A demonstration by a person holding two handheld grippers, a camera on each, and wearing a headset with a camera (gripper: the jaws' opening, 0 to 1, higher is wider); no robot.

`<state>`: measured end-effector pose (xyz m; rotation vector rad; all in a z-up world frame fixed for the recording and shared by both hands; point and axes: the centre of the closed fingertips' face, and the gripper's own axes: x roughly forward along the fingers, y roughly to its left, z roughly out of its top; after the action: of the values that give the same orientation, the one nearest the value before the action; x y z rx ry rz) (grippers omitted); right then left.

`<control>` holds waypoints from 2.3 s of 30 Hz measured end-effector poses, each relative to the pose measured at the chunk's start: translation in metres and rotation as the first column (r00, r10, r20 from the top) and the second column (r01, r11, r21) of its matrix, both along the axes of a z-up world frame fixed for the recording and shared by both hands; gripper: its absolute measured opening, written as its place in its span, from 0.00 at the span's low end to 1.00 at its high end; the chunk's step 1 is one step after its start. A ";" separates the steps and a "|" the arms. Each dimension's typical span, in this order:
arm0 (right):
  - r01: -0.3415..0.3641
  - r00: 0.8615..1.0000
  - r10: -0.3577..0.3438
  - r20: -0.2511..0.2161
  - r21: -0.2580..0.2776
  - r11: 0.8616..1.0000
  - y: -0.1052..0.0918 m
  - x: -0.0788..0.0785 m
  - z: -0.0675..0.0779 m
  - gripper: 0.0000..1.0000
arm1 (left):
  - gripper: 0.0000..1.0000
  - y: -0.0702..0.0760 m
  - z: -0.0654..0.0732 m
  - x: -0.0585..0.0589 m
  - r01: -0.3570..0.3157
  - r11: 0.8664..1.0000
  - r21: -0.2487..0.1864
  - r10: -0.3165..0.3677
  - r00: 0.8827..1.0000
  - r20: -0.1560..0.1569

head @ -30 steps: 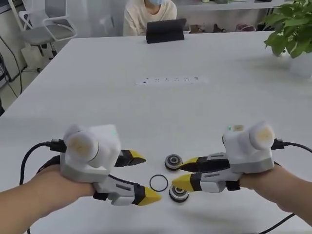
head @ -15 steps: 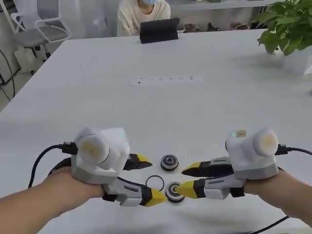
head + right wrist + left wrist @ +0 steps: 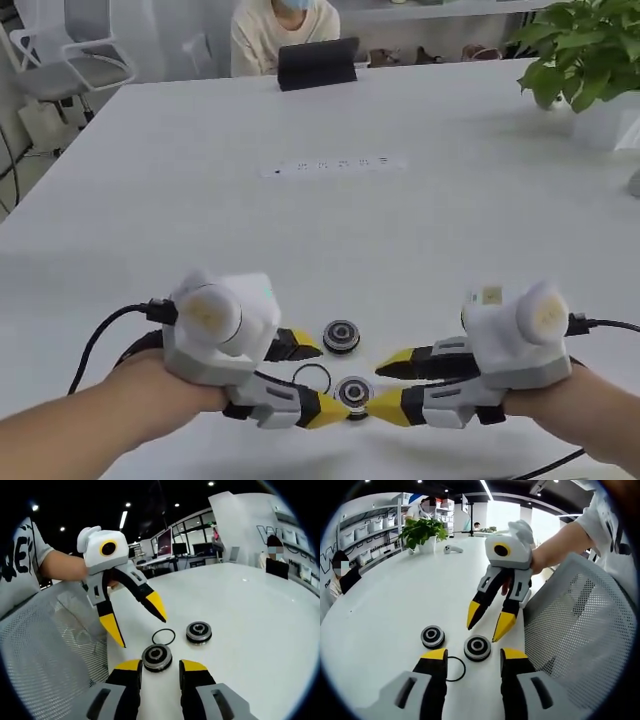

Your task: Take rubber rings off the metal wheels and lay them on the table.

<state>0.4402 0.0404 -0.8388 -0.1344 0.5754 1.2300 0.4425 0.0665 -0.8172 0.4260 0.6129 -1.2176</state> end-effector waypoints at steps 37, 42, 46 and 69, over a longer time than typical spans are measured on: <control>0.002 1.000 -0.002 0.012 -0.024 1.000 0.002 -0.006 -0.015 0.16 | 0.12 -0.019 -0.019 -0.004 0.009 1.000 -0.002 -0.009 1.000 -0.029; 0.006 1.000 -0.005 0.012 -0.025 1.000 0.002 -0.006 -0.016 0.14 | 0.10 -0.020 -0.020 -0.003 0.015 1.000 0.011 -0.015 1.000 0.010; 0.014 1.000 -0.013 0.009 -0.022 1.000 0.001 -0.007 -0.015 0.13 | 0.09 -0.020 -0.020 -0.002 0.018 1.000 0.015 -0.018 1.000 0.025; 0.099 0.992 -0.099 -0.076 -0.011 0.995 -0.003 -0.005 -0.018 0.00 | 0.07 -0.019 -0.021 0.001 -0.005 1.000 0.010 0.005 0.999 0.051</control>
<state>0.4357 0.0370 -0.8564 -0.0646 0.6459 1.1403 0.4431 0.0471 -0.8381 0.4624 0.5758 -1.1960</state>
